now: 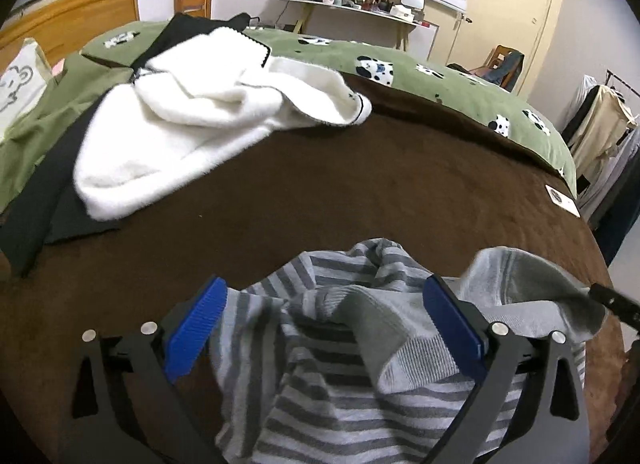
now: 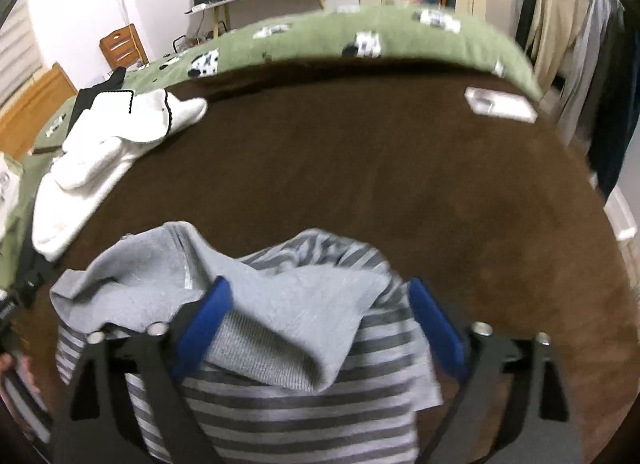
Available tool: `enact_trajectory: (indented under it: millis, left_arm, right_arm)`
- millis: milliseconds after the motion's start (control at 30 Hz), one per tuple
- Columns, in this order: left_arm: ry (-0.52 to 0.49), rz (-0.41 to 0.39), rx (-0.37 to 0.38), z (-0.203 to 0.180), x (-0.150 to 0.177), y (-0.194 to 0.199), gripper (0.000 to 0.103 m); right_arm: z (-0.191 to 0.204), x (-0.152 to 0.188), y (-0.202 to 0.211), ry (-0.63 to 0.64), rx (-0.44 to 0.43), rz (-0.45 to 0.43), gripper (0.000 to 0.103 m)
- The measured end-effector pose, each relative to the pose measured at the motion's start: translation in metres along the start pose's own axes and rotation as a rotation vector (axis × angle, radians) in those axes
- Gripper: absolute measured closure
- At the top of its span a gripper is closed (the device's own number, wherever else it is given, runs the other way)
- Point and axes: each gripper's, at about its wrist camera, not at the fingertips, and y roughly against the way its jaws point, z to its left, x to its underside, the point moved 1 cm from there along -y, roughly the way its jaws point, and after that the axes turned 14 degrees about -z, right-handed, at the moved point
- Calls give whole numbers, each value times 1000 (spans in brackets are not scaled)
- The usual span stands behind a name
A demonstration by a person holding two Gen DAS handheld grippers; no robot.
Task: Fold large clothes
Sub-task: 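Fold the waistband over toward the hood with both tools and release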
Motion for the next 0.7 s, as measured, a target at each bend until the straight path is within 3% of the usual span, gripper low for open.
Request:
enact_trajectory:
  millis: [233,433,700]
  left_arm:
    - [-60,32,42,-21,9,23,7]
    - [-41,74,83,-43,37,33,7]
    - [-91,111,106,-63,69,20,7]
  right_arm:
    - [4,1,27,-40,-65,1,10]
    - [24,39,27,-33,-118,64,10]
    - [34,79,3,46,-70,89,16]
